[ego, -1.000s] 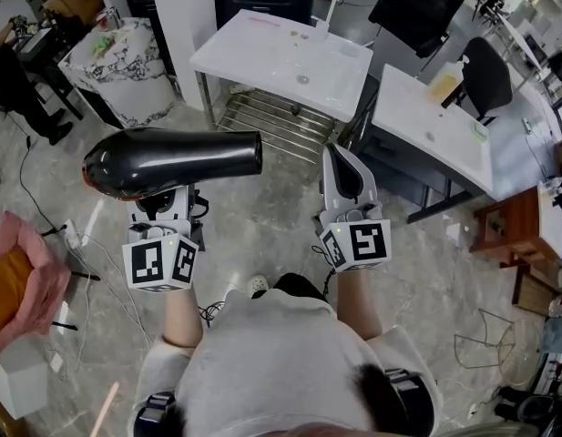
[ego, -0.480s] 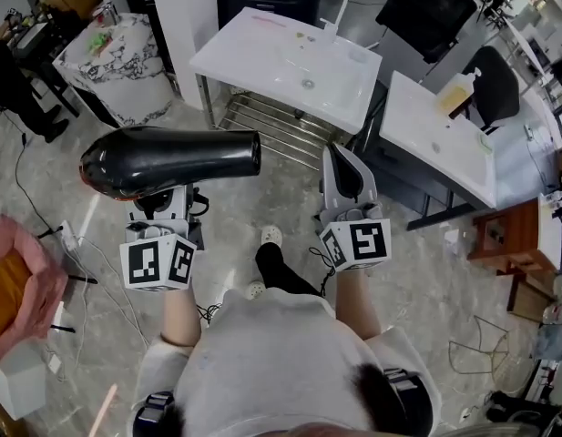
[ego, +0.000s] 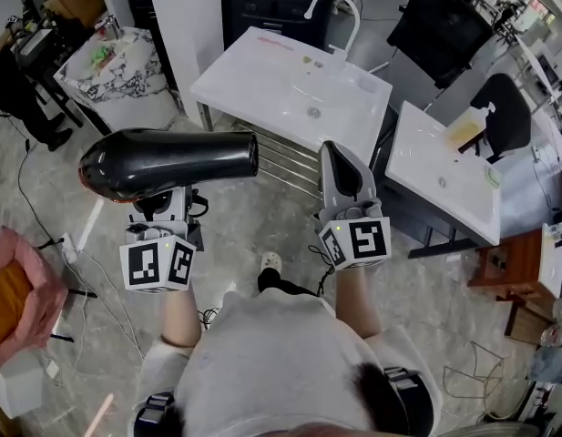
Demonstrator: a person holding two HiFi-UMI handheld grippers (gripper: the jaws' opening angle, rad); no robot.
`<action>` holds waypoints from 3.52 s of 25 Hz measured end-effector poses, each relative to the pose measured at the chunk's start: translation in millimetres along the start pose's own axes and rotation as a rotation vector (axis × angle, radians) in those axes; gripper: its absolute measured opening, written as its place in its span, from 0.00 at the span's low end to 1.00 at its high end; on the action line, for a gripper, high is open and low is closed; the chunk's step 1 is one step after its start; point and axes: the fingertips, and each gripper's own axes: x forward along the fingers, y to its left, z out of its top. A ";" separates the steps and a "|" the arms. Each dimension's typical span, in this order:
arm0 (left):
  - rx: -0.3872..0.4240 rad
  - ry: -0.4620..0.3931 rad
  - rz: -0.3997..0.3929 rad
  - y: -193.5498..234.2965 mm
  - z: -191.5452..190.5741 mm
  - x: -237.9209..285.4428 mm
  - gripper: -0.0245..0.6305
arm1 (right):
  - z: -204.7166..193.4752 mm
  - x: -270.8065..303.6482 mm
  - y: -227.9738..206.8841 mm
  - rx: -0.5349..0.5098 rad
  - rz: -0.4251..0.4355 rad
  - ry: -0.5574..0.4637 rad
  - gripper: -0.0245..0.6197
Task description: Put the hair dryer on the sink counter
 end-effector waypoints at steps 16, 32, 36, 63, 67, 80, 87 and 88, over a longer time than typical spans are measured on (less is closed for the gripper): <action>-0.019 -0.031 0.019 -5.9 -23.8 126.8 0.41 | -32.1 101.4 -83.8 -0.006 0.039 0.001 0.05; -0.049 -0.010 -0.018 22.0 -48.5 220.1 0.41 | -63.6 178.3 -122.2 0.015 -0.007 0.018 0.05; -0.047 -0.005 -0.043 42.1 -54.0 256.1 0.41 | -69.2 216.3 -125.2 0.008 -0.028 0.012 0.05; -0.086 0.166 -0.278 138.6 -126.4 455.6 0.41 | -121.0 378.7 -131.1 -0.036 -0.224 0.074 0.05; -0.115 0.242 -0.315 132.7 -157.0 472.1 0.41 | -133.7 378.0 -137.4 -0.028 -0.251 0.111 0.05; -0.128 0.542 -0.359 101.5 -278.0 509.0 0.40 | -166.7 384.8 -178.9 0.012 -0.286 0.170 0.05; -0.081 0.666 -0.355 86.5 -330.4 531.4 0.40 | -174.2 388.8 -212.3 0.027 -0.307 0.176 0.05; -0.078 0.682 -0.357 83.9 -337.1 534.6 0.40 | -175.4 389.6 -216.8 0.030 -0.309 0.177 0.05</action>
